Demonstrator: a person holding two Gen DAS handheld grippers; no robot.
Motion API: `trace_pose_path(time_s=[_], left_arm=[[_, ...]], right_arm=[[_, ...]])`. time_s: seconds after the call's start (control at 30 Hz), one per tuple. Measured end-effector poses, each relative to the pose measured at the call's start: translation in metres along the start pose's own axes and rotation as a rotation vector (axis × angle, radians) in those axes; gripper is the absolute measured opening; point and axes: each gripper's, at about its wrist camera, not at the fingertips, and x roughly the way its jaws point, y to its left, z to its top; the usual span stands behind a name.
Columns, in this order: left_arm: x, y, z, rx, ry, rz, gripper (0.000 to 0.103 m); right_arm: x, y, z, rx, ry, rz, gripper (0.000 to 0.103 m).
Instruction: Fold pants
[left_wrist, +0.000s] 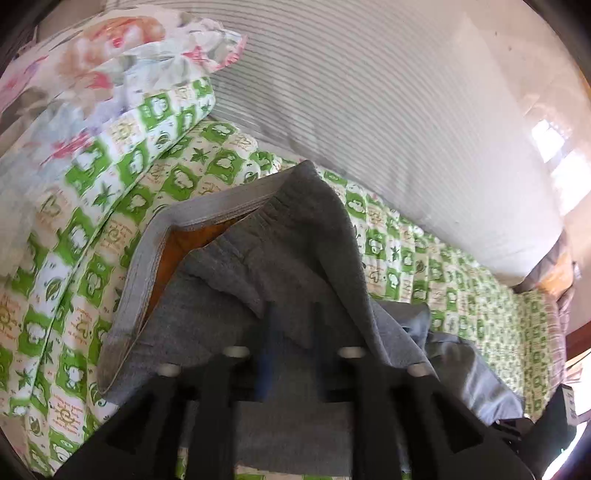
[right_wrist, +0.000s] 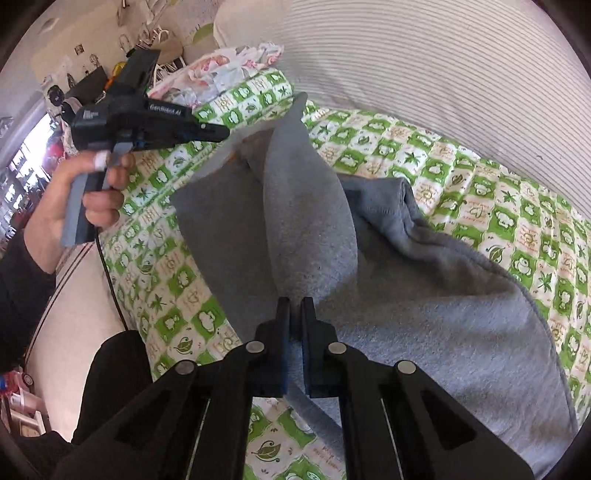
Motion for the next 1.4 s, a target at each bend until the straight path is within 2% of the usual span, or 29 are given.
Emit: trace_pose_path(time_s=[0.03,0.07,0.2,0.3,0.37,0.4,0.43,0.47,0.5,0.67,0.8,0.9,1.0,1.07,1.1,1.13,1.2,1.3,1.4], left_arm=[[0.005,-0.006,0.003,0.013,0.006,0.020,0.061],[0.010,-0.014,0.008,0.023,0.000,0.048,0.066],[0.042,-0.048,0.024,0.054,0.018,0.122,0.075],[0.076,-0.063,0.032,0.059,0.060,0.205,0.075],[0.095,-0.062,0.034,0.045,0.084,0.237,0.068],[0.099,-0.059,0.034,0.035,0.088,0.236,0.040],[0.100,-0.056,0.033,0.021,0.094,0.224,0.005],[0.098,-0.049,0.032,-0.010,0.094,0.178,0.003],[0.091,-0.045,0.031,-0.025,0.070,0.152,0.006],[0.031,-0.022,0.014,-0.072,-0.066,0.045,0.005],[-0.014,0.005,-0.007,-0.125,-0.145,-0.017,0.003],[-0.029,0.023,-0.024,-0.174,-0.162,-0.042,0.003],[-0.023,0.029,-0.032,-0.180,-0.126,-0.068,0.003],[-0.016,0.022,-0.029,-0.152,-0.104,-0.033,0.010],[-0.011,0.016,-0.025,-0.143,-0.092,-0.016,0.027],[-0.007,0.010,-0.023,-0.136,-0.090,-0.004,0.047],[0.001,-0.006,-0.013,-0.100,-0.095,0.036,0.060],[0.018,-0.024,0.003,-0.054,-0.069,0.068,0.068],[0.038,-0.036,0.024,-0.005,-0.043,0.140,0.068]], right_arm=[[0.001,0.000,0.000,0.005,-0.001,0.000,0.006],[0.001,0.000,0.000,0.011,-0.003,0.001,0.006],[0.003,-0.001,0.000,0.020,-0.001,0.009,0.006],[0.004,-0.003,-0.001,0.025,0.004,0.021,0.006],[0.003,-0.002,-0.001,0.022,0.001,0.024,0.006],[0.002,-0.003,-0.001,0.023,-0.002,0.026,0.006],[0.000,-0.003,-0.001,0.023,-0.006,0.025,0.006],[-0.002,-0.003,0.000,0.022,-0.009,0.026,0.006],[-0.005,-0.004,0.000,0.022,-0.015,0.027,0.006],[-0.013,-0.004,0.001,0.020,-0.034,0.035,0.006],[-0.012,-0.002,-0.002,0.012,-0.025,0.038,0.006],[-0.009,0.003,-0.007,0.005,-0.012,0.043,0.006],[-0.004,0.009,-0.014,-0.008,0.008,0.056,0.006],[0.001,0.012,-0.017,-0.017,0.025,0.052,0.006],[0.003,0.012,-0.018,-0.018,0.030,0.050,0.006],[0.003,0.012,-0.018,-0.015,0.030,0.051,0.006],[0.003,0.011,-0.017,-0.008,0.027,0.053,0.006],[0.001,0.008,-0.017,-0.003,0.020,0.064,0.006],[0.000,0.006,-0.017,-0.001,0.024,0.074,0.006]])
